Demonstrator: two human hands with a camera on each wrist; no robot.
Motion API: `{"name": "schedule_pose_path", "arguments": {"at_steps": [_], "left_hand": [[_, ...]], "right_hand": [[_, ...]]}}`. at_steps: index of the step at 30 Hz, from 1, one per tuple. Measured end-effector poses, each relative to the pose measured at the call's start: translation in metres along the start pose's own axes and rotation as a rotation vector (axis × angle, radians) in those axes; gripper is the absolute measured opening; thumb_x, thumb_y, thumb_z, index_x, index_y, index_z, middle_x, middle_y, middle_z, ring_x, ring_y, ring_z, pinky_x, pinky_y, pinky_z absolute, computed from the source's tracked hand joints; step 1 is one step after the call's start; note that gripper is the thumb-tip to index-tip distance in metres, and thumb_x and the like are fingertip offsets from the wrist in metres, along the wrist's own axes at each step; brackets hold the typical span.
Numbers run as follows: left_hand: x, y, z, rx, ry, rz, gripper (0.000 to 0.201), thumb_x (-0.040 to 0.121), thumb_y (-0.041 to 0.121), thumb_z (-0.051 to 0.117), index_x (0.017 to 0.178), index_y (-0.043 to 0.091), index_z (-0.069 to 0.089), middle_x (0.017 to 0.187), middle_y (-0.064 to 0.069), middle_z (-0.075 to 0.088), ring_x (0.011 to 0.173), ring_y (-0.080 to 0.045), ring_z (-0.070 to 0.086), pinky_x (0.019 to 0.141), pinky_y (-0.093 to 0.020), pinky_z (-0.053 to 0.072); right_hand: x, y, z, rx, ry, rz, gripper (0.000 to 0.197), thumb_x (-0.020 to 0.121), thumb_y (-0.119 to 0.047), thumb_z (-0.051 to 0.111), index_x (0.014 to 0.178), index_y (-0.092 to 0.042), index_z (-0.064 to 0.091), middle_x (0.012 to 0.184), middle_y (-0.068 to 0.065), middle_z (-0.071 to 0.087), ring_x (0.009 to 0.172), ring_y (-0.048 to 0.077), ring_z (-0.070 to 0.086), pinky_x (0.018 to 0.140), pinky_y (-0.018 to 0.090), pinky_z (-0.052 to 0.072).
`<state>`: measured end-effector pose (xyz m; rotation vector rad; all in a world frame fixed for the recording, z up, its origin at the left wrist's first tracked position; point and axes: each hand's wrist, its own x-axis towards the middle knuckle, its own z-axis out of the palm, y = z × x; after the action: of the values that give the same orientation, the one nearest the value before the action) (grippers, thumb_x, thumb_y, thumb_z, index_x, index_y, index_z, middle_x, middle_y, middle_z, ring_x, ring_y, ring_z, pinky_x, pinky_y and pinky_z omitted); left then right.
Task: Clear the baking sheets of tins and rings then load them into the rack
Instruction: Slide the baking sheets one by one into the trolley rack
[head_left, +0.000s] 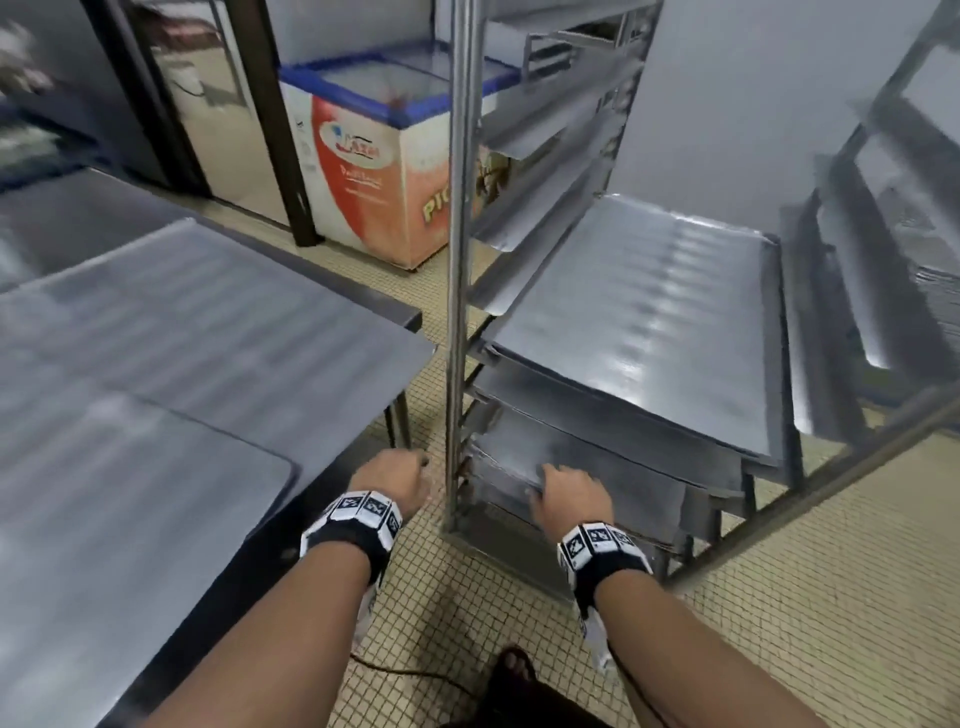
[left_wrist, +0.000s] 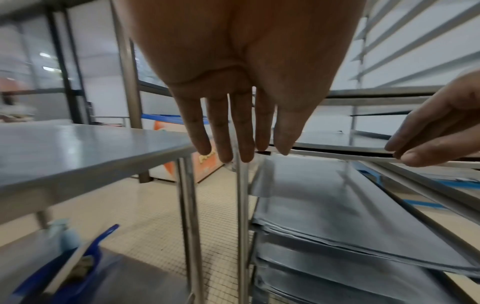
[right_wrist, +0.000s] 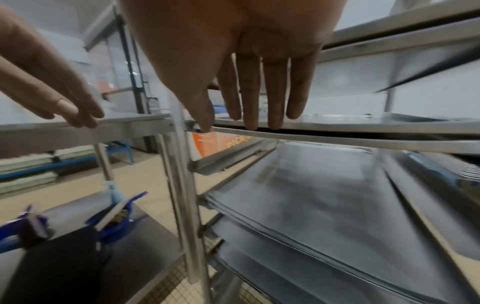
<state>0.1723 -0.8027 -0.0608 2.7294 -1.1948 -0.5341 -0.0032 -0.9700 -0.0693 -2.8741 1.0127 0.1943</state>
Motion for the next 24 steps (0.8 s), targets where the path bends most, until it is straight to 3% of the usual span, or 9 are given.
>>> {"name": "schedule_pose_path", "arguments": {"at_steps": [7, 11, 15, 17, 20, 22, 24], "left_hand": [[-0.092, -0.112, -0.013, -0.064, 0.221, -0.371, 0.036, 0.096, 0.035, 0.051, 0.128, 0.019, 0.058, 0.126, -0.007, 0.061, 0.12, -0.03, 0.055, 0.096, -0.042, 0.05], [-0.144, -0.169, -0.006, -0.137, 0.207, -0.612, 0.042, 0.097, 0.028, 0.05, 0.138, 0.019, 0.051, 0.139, -0.007, 0.053, 0.13, -0.03, 0.044, 0.102, -0.041, 0.045], [-0.189, -0.215, 0.006, -0.244, 0.184, -0.842, 0.043, 0.097, 0.022, 0.045, 0.139, 0.022, 0.05, 0.143, -0.005, 0.049, 0.131, -0.031, 0.045, 0.103, -0.044, 0.045], [-0.208, -0.229, 0.01, -0.285, 0.203, -0.95, 0.039, 0.097, 0.028, 0.044, 0.134, 0.024, 0.054, 0.143, 0.001, 0.049, 0.131, -0.029, 0.046, 0.101, -0.045, 0.046], [-0.227, -0.248, 0.014, -0.315, 0.225, -1.018, 0.035, 0.093, 0.031, 0.05, 0.127, 0.028, 0.059, 0.142, 0.006, 0.05, 0.129, -0.025, 0.048, 0.099, -0.047, 0.047], [-0.24, -0.257, 0.012, -0.334, 0.2, -1.071, 0.043, 0.091, 0.036, 0.057, 0.134, 0.033, 0.054, 0.148, 0.009, 0.044, 0.135, -0.024, 0.042, 0.103, -0.048, 0.044], [-0.247, -0.266, 0.011, -0.341, 0.194, -1.145, 0.05, 0.092, 0.045, 0.058, 0.14, 0.036, 0.049, 0.154, 0.01, 0.037, 0.141, -0.023, 0.035, 0.107, -0.051, 0.04]], "right_hand": [[-0.002, -0.145, -0.013, 0.07, 0.037, -0.363, 0.035, 0.097, -0.048, 0.047, 0.116, -0.022, 0.062, 0.109, 0.004, 0.07, 0.103, 0.026, 0.065, 0.083, 0.036, 0.052], [-0.001, -0.215, -0.02, 0.042, 0.032, -0.548, 0.039, 0.098, -0.047, 0.046, 0.118, -0.019, 0.063, 0.113, 0.005, 0.069, 0.105, 0.027, 0.065, 0.085, 0.035, 0.052], [0.005, -0.275, -0.015, 0.089, -0.005, -0.684, 0.035, 0.096, -0.042, 0.048, 0.114, -0.018, 0.067, 0.116, 0.004, 0.069, 0.108, 0.027, 0.064, 0.087, 0.036, 0.053], [0.011, -0.3, -0.011, 0.059, -0.035, -0.71, 0.035, 0.094, -0.039, 0.047, 0.112, -0.015, 0.065, 0.118, 0.006, 0.066, 0.113, 0.029, 0.059, 0.091, 0.036, 0.049], [0.025, -0.331, -0.002, -0.019, -0.1, -0.682, 0.05, 0.093, -0.046, 0.047, 0.129, -0.014, 0.057, 0.134, 0.007, 0.056, 0.125, 0.029, 0.048, 0.104, 0.039, 0.039], [0.036, -0.354, 0.002, -0.043, -0.154, -0.654, 0.062, 0.089, -0.054, 0.05, 0.136, -0.014, 0.051, 0.141, 0.008, 0.05, 0.13, 0.031, 0.044, 0.108, 0.041, 0.035], [0.045, -0.376, 0.004, -0.03, -0.22, -0.601, 0.064, 0.084, -0.056, 0.054, 0.133, -0.013, 0.052, 0.14, 0.01, 0.049, 0.131, 0.032, 0.043, 0.106, 0.042, 0.037]]}}
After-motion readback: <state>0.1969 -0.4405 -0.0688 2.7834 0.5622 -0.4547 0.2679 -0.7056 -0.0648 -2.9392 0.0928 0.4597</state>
